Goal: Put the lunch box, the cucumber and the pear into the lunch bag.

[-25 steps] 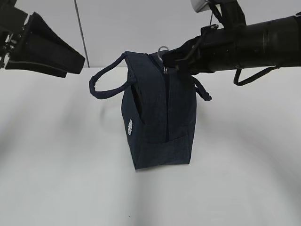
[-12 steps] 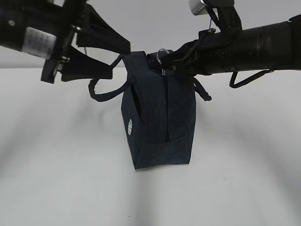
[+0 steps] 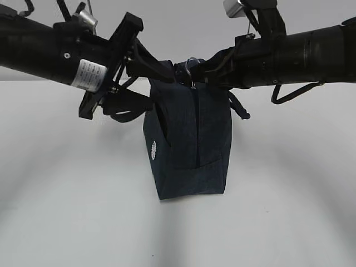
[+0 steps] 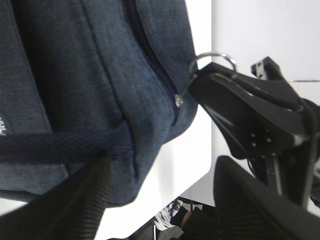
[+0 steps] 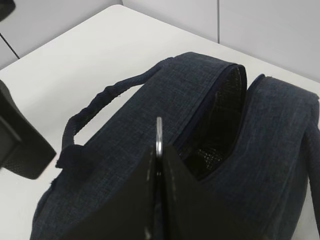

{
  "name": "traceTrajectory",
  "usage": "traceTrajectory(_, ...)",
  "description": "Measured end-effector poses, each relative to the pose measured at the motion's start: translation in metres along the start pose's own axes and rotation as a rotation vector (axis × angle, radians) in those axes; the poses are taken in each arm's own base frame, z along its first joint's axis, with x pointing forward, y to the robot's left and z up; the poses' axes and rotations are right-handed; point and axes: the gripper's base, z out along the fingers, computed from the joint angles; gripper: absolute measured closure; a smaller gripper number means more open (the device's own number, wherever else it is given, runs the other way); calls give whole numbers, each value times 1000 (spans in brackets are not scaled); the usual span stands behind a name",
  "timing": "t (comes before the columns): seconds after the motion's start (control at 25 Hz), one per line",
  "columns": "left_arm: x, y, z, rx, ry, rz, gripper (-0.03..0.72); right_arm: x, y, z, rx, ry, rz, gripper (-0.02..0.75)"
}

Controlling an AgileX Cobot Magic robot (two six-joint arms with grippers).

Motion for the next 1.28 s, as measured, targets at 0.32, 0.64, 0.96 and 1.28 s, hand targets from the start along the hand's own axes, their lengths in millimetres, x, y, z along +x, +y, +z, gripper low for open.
traceTrajectory(0.32, 3, 8, 18, -10, 36, -33, 240, 0, 0, 0, 0, 0, -2, 754)
traceTrajectory(0.64, 2, 13, 23, -16, 35, -48, 369, 0, 0, 0, 0, 0, -2, 754)
traceTrajectory(0.96, 1, 14, 23, -29, 30, -7, 666, 0, 0, 0, 0, 0, -4, 754)
traceTrajectory(1.28, 10, 21, 22, -96, 130, 106, 677, -9, 4, 1, -75, 2, -121, 754)
